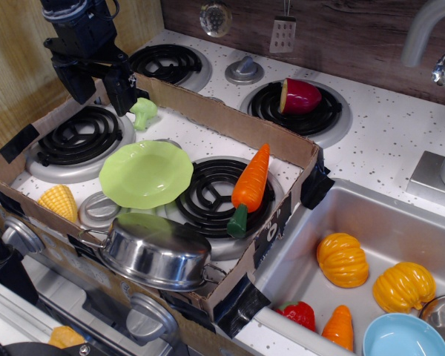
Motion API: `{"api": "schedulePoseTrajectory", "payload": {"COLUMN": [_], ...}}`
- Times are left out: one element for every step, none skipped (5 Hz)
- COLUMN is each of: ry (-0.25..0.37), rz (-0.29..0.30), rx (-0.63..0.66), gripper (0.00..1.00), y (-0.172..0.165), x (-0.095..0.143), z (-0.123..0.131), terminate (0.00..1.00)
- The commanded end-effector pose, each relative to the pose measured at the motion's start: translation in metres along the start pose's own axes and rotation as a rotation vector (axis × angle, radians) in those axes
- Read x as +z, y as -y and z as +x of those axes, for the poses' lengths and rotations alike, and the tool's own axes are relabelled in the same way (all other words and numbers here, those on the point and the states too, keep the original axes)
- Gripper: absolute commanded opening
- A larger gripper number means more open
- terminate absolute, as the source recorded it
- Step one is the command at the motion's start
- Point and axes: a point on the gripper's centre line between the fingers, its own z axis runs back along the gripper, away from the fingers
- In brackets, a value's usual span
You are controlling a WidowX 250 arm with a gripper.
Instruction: Put carrot on plate
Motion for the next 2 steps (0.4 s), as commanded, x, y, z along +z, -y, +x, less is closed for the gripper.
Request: {"api": "schedulePoseTrajectory", "payload": {"ry": [0.0, 0.032], "rz": [0.0, 0.034], "rx": [0.0, 0.016], "gripper": [1.0, 1.0], "y": [0.0, 0.022], "x": [0.0, -0.001], "z": [0.0, 0.002], "terminate": [0.0, 0.0]}}
